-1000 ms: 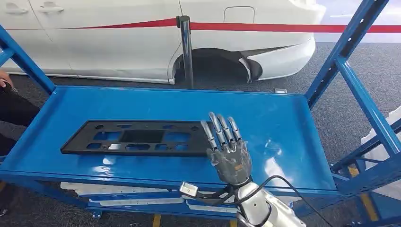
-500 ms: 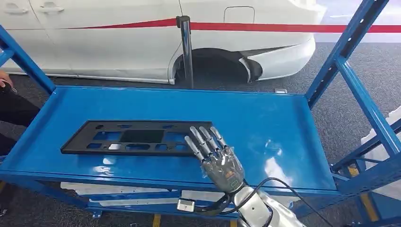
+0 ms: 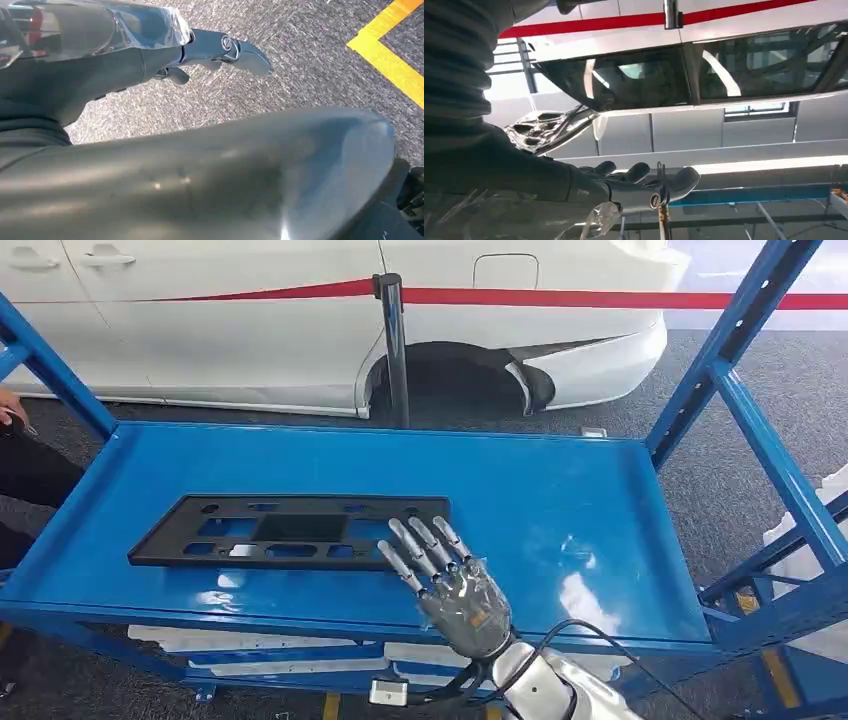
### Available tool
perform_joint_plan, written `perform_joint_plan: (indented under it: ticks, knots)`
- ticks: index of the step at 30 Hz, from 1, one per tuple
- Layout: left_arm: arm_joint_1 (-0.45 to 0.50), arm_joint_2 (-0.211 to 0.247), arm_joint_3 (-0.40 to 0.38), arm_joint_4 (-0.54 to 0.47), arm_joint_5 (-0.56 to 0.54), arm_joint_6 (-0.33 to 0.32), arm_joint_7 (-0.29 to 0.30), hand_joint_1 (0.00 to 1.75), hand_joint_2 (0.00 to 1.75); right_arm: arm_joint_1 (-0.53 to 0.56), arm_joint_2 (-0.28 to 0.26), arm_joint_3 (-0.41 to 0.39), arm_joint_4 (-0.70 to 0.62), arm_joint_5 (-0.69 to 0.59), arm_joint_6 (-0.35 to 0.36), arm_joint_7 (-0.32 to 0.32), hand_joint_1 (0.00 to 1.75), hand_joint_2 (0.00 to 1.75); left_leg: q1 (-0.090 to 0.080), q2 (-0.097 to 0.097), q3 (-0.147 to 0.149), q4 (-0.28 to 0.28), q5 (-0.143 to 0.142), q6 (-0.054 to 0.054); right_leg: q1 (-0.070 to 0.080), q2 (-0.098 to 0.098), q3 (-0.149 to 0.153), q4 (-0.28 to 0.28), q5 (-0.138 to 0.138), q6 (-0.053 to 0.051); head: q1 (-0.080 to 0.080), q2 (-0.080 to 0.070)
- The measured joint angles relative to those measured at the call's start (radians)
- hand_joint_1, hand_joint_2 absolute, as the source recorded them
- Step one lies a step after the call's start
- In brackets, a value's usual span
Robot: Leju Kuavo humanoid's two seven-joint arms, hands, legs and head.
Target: Take the parts from the cabinet and place them on the table.
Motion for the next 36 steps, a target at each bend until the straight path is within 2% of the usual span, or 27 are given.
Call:
perform_joint_plan:
  ticks: [6,20,31,36]
  knots:
    - [-0.001,0.000,-0.001,0.000,-0.001,-0.004,0.000,0.00,0.00,-0.012,0.003,0.044,-0.036,0.015,0.044,-0.021,0.00,1.75,0.000,0.000,0.000,0.000,0.000,0.000,0.000,0.000,0.000,0.000,0.000,0.000,0.000,0.000]
    - [-0.005,0.000,-0.010,0.000,0.002,-0.011,0.000,0.00,0.00,-0.048,0.018,0.101,-0.060,0.005,0.077,-0.024,0.00,1.75,0.000,0.000,0.000,0.000,0.000,0.000,0.000,0.000,0.000,0.000,0.000,0.000,0.000,0.000]
    - [-0.017,0.000,-0.021,0.000,0.000,-0.015,0.000,0.00,0.00,-0.062,0.044,0.120,0.072,-0.050,0.074,0.017,0.00,1.75,0.000,0.000,0.000,0.000,0.000,0.000,0.000,0.000,0.000,0.000,0.000,0.000,0.000,0.000]
    - [-0.019,0.000,-0.025,0.000,0.000,-0.015,0.000,0.00,0.00,-0.076,0.056,0.120,0.165,-0.070,0.040,0.063,0.00,1.75,0.000,0.000,0.000,0.000,0.000,0.000,0.000,-0.001,0.000,0.000,0.000,0.000,0.000,0.000]
